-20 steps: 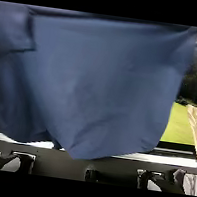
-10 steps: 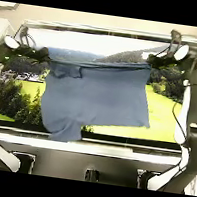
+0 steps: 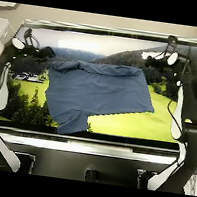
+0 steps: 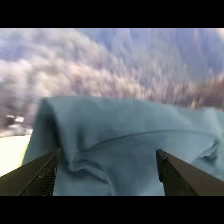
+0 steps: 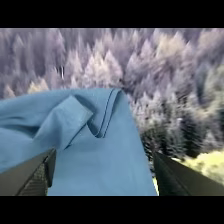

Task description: Fold the clothes and pants, and hang the long-sleeved shirts on hangers.

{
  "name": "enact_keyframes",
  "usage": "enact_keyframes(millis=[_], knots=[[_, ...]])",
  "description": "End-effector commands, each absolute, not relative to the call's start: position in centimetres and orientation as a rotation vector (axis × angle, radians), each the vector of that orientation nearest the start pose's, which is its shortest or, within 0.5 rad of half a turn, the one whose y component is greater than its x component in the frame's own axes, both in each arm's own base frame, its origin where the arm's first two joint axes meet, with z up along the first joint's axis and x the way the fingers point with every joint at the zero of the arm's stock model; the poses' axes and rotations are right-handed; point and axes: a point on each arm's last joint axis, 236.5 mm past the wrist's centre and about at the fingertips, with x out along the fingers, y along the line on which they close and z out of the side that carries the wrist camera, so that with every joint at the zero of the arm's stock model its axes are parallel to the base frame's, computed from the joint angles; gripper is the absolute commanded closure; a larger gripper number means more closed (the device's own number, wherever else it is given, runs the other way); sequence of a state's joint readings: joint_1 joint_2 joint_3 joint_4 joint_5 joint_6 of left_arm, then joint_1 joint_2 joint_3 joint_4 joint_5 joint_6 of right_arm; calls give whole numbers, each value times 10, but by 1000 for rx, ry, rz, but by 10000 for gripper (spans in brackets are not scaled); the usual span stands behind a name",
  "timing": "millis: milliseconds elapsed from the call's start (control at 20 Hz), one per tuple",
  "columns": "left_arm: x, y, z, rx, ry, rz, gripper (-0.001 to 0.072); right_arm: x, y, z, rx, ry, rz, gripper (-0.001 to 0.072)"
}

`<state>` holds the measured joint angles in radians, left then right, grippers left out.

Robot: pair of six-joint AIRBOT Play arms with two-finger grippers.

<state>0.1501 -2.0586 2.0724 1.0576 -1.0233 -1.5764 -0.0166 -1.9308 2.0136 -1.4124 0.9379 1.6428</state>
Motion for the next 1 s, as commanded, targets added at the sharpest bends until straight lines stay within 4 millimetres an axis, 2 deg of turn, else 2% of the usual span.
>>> enact_keyframes(millis=[0,100,150,200,300,400,500,550,600,750,950], knots=[[606,15,60,-587,941,-132,-2,601,6,103,145,837,-3,31],[567,32,91,-598,1004,-129,4,570,-17,133,86,869,-74,21],[541,38,100,-593,1058,-125,80,551,-24,140,105,910,-84,23],[517,45,103,-586,1103,-104,204,533,-34,143,139,959,-95,28],[472,58,101,-596,1160,-43,221,499,-49,143,270,1060,-51,38],[428,55,86,-641,1213,-13,220,474,-58,144,416,1125,64,51],[382,35,57,-673,1280,-14,207,458,-66,143,545,1141,174,51],[365,20,45,-713,1294,-30,206,453,-71,140,607,1140,207,51],[350,4,32,-762,1291,-61,170,450,-74,135,655,1138,237,51],[317,-36,-4,-905,1276,-128,171,440,-83,115,735,1160,251,50],[288,-70,-46,-1022,1283,-190,170,440,-83,96,744,1179,239,50]])
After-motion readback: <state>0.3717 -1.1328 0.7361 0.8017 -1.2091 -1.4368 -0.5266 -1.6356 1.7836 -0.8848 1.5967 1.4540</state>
